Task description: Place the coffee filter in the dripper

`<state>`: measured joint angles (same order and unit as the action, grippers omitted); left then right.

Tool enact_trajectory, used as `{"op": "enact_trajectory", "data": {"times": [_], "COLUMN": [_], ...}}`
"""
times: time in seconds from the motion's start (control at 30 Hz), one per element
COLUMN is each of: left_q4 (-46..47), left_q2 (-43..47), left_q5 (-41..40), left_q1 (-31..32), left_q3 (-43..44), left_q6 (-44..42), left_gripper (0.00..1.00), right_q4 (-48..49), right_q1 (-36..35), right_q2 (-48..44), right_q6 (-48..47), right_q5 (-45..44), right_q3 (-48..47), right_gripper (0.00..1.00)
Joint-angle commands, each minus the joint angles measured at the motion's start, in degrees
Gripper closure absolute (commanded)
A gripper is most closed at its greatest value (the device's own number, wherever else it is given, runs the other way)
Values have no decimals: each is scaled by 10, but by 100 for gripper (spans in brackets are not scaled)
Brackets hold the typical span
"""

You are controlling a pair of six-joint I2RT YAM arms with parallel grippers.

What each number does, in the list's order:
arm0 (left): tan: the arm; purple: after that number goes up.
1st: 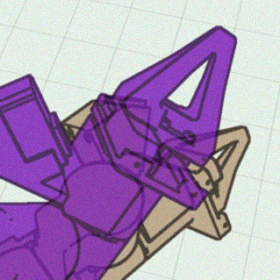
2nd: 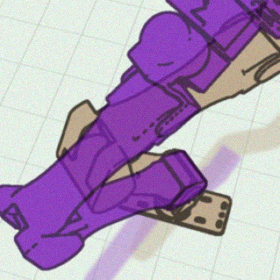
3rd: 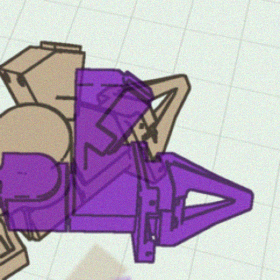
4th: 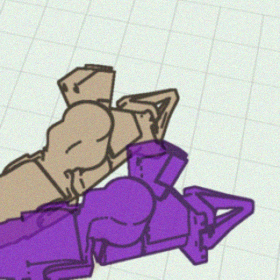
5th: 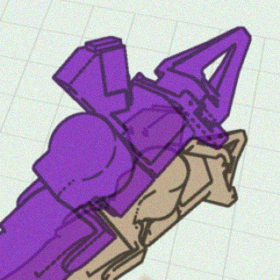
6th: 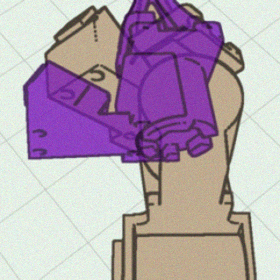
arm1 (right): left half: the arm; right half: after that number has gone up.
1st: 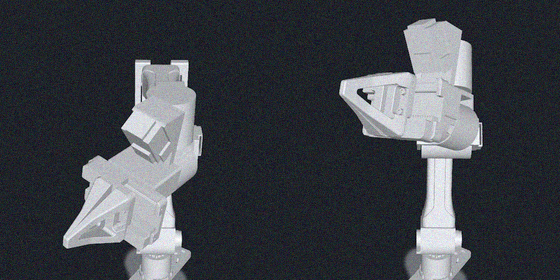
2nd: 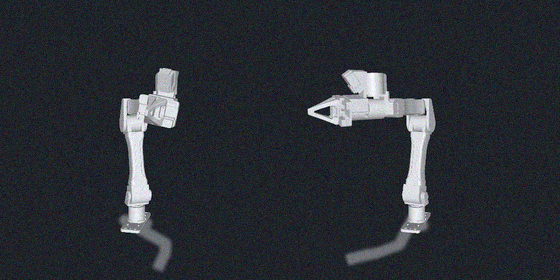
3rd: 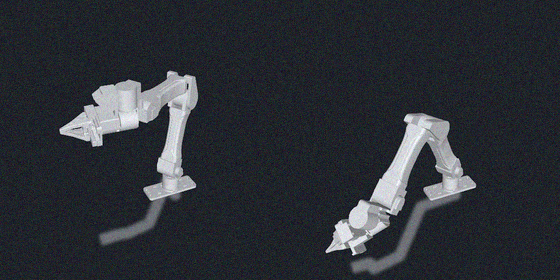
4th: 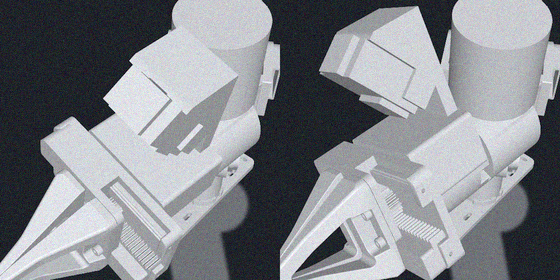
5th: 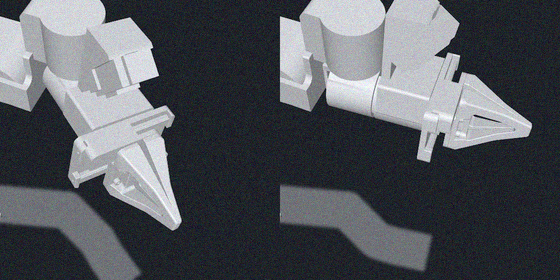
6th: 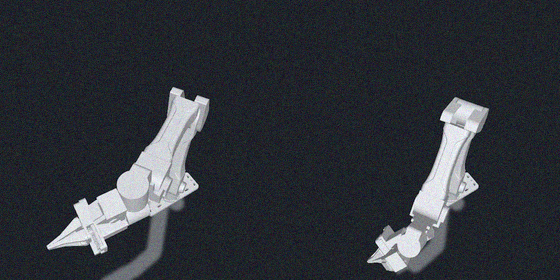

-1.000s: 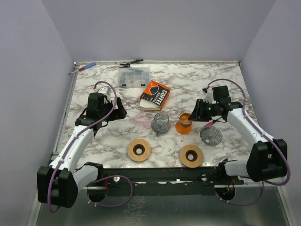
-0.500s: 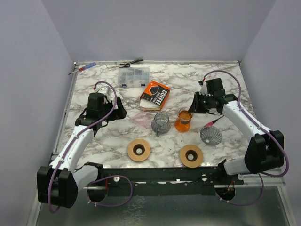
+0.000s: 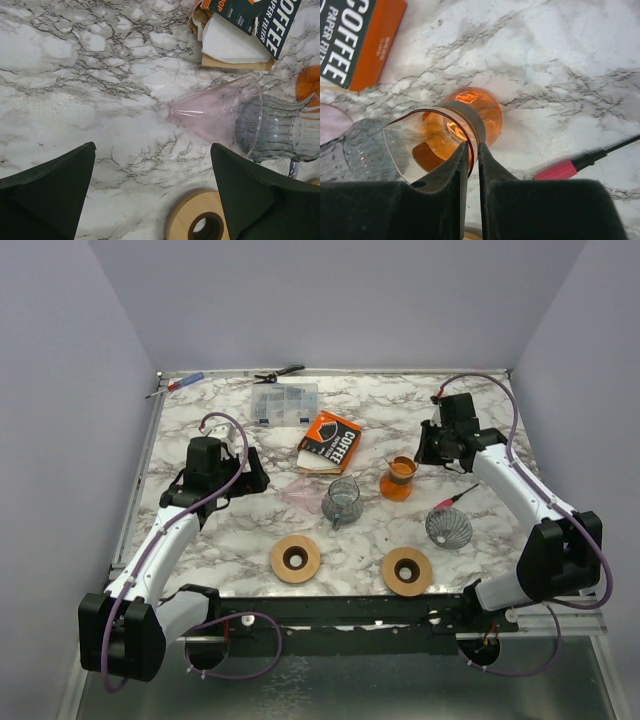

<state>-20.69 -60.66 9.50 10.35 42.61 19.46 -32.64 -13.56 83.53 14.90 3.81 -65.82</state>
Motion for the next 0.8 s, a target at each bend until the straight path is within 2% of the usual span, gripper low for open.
{"op": "enact_trajectory", "data": {"times": [0.0,0.07,0.3,0.43,0.47,0.53,0.6,0.67,0.77], "left_q4": [-5,-5,-5,-5,-5,-5,-5,-1,15], "left_q2": [0,2,6,5,5,3,-1,-9,-20], "left_q5": [-8,-9,-12,-10,-10,-7,12,25,38], "left_q1": [0,0,0,1,1,-2,-8,-10,-11], "left_q3": [-5,-4,-5,-4,-4,-2,7,15,15], "left_q6": [2,2,1,2,1,1,0,3,17], "left_gripper": [1,1,1,1,1,1,1,1,1], "right_q4": [1,-5,3,-5,-5,-6,2,11,21], "right_q1": [0,4,21,21,21,21,21,21,22], "right_q2": [23,38,48,42,36,20,-3,-35,-74], "right_q6": [-7,-2,5,0,0,0,2,6,16], "right_q5": [-111,-132,-125,-95,-88,-77,-67,-57,-22], "right_q3": [-26,-37,-65,-81,-80,-74,-61,-46,-25], "right_gripper": [85,85,85,81,76,54,40,31,25]}}
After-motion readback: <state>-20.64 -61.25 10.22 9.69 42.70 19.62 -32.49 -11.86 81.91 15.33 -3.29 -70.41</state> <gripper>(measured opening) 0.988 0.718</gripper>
